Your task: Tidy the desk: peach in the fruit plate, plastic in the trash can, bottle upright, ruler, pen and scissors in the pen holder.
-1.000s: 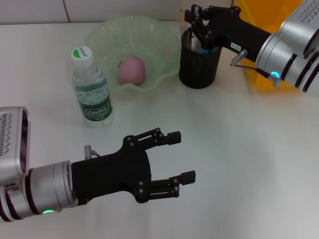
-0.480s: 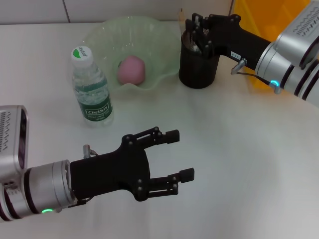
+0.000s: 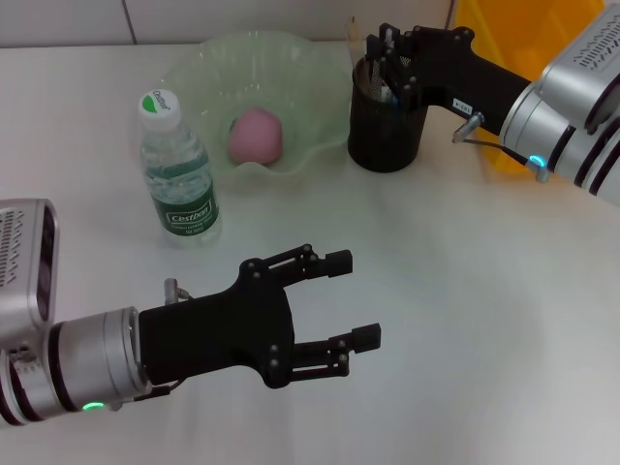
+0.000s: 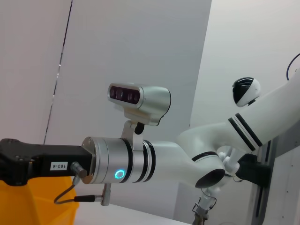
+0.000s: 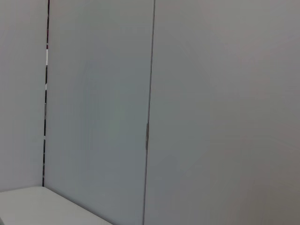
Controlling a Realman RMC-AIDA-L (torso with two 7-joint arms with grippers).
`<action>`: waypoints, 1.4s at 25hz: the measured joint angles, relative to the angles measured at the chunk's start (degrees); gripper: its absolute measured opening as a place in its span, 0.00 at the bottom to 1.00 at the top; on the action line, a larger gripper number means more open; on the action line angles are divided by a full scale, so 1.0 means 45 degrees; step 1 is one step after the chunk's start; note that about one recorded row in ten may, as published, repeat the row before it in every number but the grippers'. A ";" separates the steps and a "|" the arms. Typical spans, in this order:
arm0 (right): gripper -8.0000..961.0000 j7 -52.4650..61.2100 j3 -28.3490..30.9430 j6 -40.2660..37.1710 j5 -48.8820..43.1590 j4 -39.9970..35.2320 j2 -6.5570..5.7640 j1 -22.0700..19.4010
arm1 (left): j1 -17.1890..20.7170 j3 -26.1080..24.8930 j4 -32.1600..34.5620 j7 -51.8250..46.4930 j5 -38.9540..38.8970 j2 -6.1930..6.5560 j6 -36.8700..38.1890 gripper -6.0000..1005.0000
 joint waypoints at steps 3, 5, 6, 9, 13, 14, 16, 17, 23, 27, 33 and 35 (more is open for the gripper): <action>0.16 -0.0005 -0.0099 -0.0113 0.0053 0.0016 -0.0001 -0.0063 | -0.0009 0.0037 0.0004 -0.0010 0.0000 0.0000 -0.0001 0.80; 0.16 -0.0002 -0.0054 -0.0450 0.0070 -0.0003 -0.0001 -0.0238 | -0.0020 0.0043 0.0015 -0.0013 0.0001 -0.0001 0.0008 0.80; 0.16 0.0012 -0.0013 -0.0687 0.0096 -0.0025 0.0000 -0.0352 | -0.0024 0.0040 0.0017 -0.0014 0.0000 0.0000 0.0026 0.80; 0.16 0.0471 0.0178 -0.1797 0.0144 -0.0366 -0.0012 -0.0914 | -0.0055 -0.0005 0.0026 -0.0015 0.0004 0.0042 0.0151 0.80; 0.26 0.2755 0.0167 -0.3391 0.0069 -0.1773 -0.0135 -0.2218 | -0.0109 -0.0010 0.0046 -0.0016 0.0070 0.0091 0.0329 0.80; 0.30 0.3499 0.0120 -0.3896 -0.0076 -0.2255 -0.0207 -0.2701 | -0.0114 -0.0019 0.0050 -0.0016 0.0092 0.0116 0.0402 0.80; 0.37 0.4741 0.0049 -0.5220 -0.0956 -0.3471 -0.0424 -0.3743 | -0.0154 -0.0034 0.0059 -0.0020 0.0161 0.0188 0.0468 0.80; 0.49 0.5124 0.0046 -0.5787 -0.1583 -0.4037 -0.0533 -0.4195 | -0.0181 -0.0044 0.0059 -0.0033 0.0210 0.0234 0.0473 0.80; 0.72 0.5958 0.0342 -0.9064 -0.7236 -0.6680 -0.0850 -0.6116 | -0.0562 -0.0308 -0.0031 -0.0372 0.0864 0.0692 0.0379 0.80; 0.80 0.5980 0.0480 -0.9515 -0.8231 -0.6741 -0.0634 -0.6210 | -0.0629 -0.1250 -0.0068 -0.0376 0.1761 0.0808 0.0198 0.80; 0.86 0.5978 0.0492 -0.9437 -0.8620 -0.6765 -0.0380 -0.6195 | -0.0599 -0.2624 -0.0094 -0.0370 0.3169 0.0852 0.0184 0.80; 0.87 0.5978 0.0505 -0.9379 -0.8607 -0.6768 -0.0337 -0.6179 | -0.0462 -0.2933 -0.0094 -0.0365 0.3496 0.0862 0.0177 0.80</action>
